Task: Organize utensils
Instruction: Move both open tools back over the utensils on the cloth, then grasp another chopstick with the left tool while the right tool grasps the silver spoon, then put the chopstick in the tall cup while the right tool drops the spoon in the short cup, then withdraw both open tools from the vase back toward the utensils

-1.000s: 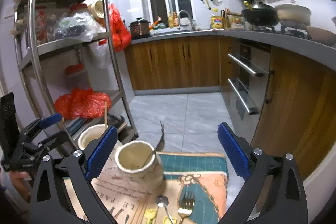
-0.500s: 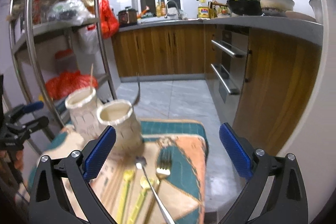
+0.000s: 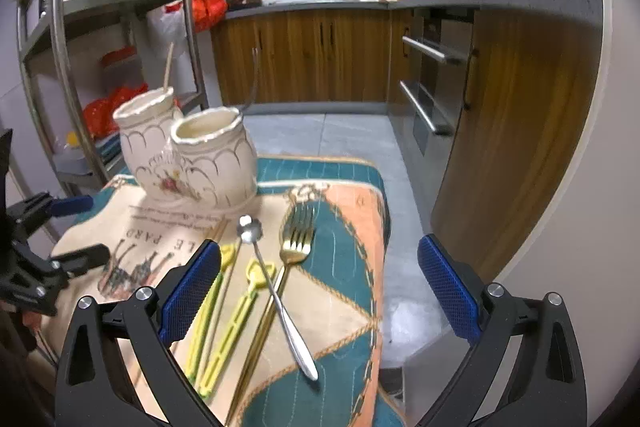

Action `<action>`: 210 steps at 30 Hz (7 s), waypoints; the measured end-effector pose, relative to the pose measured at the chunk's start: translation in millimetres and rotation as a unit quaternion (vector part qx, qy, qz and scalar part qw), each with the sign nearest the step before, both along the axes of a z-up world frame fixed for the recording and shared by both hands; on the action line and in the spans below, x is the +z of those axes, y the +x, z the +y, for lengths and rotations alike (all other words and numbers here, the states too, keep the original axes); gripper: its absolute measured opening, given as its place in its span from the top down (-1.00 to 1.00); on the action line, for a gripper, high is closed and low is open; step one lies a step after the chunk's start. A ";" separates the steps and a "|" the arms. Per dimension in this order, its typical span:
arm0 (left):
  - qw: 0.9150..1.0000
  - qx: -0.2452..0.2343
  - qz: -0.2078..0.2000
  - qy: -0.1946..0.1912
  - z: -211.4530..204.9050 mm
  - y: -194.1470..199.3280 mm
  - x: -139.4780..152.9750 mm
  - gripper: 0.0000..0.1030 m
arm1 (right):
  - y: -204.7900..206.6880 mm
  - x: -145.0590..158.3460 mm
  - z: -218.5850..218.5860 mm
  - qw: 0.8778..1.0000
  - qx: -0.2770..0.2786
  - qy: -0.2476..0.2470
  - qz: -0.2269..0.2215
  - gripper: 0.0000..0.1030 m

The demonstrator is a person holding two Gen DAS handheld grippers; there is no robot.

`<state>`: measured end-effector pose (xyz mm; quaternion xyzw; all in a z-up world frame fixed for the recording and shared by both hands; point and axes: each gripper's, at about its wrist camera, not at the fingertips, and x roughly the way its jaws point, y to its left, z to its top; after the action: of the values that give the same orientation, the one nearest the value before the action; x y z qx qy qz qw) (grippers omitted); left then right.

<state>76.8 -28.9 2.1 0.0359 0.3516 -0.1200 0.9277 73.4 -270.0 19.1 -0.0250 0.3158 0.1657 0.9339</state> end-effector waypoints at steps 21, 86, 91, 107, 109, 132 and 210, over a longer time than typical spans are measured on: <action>0.995 -0.001 0.093 0.043 -37.0 9.8 -44.5 -0.69 | 7.8 -27.0 12.5 0.997 0.030 -0.051 0.040 -0.84; 0.995 -0.075 0.058 0.012 12.5 -3.1 -9.8 0.89 | -11.9 33.0 50.4 0.989 0.129 0.072 -0.020 0.93; 0.997 -0.075 -0.010 -0.007 27.0 -13.5 25.3 0.89 | -10.0 50.1 56.5 0.987 0.133 0.080 -0.045 0.93; 0.973 -0.014 -0.194 -0.122 83.7 43.6 125.6 0.89 | 76.1 88.9 85.0 0.976 0.076 0.177 -0.098 0.93; 0.968 0.000 -0.204 -0.149 91.5 61.4 128.1 0.89 | 91.7 87.9 88.0 0.975 0.060 0.192 -0.098 0.93; 0.961 0.048 -0.206 -0.176 96.5 119.5 67.3 0.89 | 140.3 38.1 134.2 0.977 0.059 0.175 -0.108 0.93; 0.999 0.042 -0.020 -0.021 2.6 6.8 -2.1 -0.89 | 12.4 -30.8 2.3 0.999 -0.023 0.017 0.038 -0.90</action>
<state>83.7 -26.3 0.0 0.0038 0.3314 -0.0876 0.9394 85.8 -267.7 -11.7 0.0045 0.3486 0.1500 0.9252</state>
